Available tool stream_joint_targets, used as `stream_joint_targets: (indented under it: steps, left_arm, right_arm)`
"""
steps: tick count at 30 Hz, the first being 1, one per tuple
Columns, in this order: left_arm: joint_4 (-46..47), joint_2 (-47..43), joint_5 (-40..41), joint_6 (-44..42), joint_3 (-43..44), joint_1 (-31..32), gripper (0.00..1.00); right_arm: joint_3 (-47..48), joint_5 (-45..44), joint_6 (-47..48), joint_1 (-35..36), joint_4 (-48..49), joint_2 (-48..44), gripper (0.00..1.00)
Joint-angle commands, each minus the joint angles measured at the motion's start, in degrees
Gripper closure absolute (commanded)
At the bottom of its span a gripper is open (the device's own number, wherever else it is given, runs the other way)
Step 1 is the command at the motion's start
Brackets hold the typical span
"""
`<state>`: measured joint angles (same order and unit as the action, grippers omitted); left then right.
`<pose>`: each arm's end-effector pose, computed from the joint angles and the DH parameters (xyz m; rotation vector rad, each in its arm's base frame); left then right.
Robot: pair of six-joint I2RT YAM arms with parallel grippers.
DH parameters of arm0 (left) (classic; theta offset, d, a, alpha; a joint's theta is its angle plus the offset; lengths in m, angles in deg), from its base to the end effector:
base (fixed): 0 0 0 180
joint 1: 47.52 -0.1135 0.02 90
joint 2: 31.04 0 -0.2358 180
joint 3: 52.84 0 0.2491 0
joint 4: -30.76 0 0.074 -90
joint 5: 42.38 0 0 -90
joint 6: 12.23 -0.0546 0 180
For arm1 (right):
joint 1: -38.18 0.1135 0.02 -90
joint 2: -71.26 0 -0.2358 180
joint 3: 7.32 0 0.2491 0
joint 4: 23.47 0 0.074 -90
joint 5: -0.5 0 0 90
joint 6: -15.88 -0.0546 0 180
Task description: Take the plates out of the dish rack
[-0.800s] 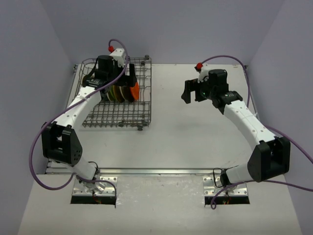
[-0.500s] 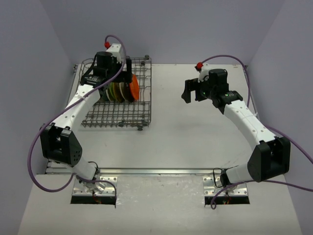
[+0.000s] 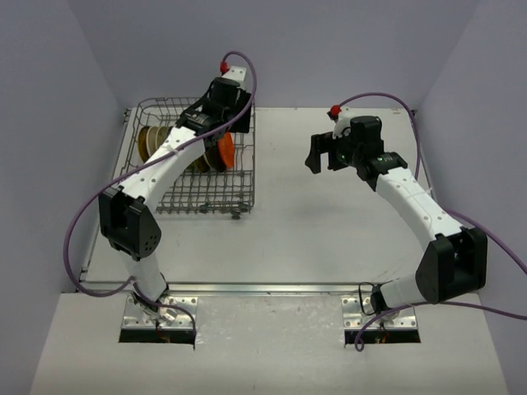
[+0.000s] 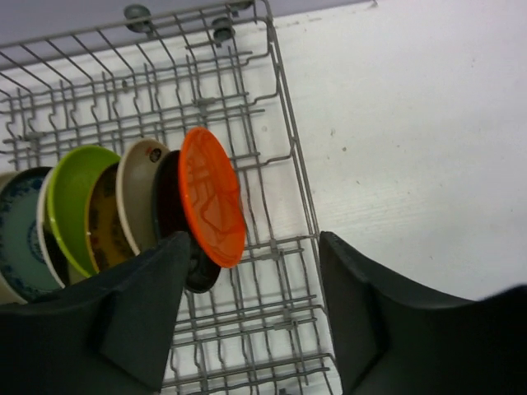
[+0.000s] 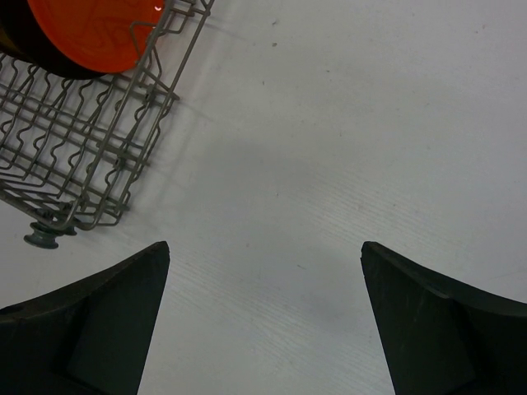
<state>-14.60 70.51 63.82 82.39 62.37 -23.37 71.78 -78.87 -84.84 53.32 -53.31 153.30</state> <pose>0.3866 -0.1566 0.3369 0.1913 2.0910 -0.0015 0.3289 0.0994 0.2651 -0.1932 2.1589 0.4605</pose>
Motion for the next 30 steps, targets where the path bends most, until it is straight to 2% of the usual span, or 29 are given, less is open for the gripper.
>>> stream_joint_targets:
  steps: [1, 5, 14, 30]
  left_arm:
    - [-4.52, 5.64, 6.28, 2.41, 5.93, -0.33, 0.45]
    - [-7.57, 13.25, 8.04, 3.72, 12.63, -1.47, 0.48]
    - [-7.95, 16.34, 13.20, 4.80, 13.63, -2.00, 0.50]
    - [-9.27, 20.33, 6.62, 7.31, 14.63, -5.25, 0.52]
  right_arm:
    - [1.46, -0.79, -0.44, 0.07, 1.75, 0.23, 0.01]
    - [0.24, -0.88, -0.33, 0.09, 2.27, -0.52, 0.01]
    - [-1.32, -0.52, -0.47, 0.04, 2.98, -0.62, 0.01]
    - [-1.18, 0.35, -1.41, -0.02, 2.87, -0.18, 0.01]
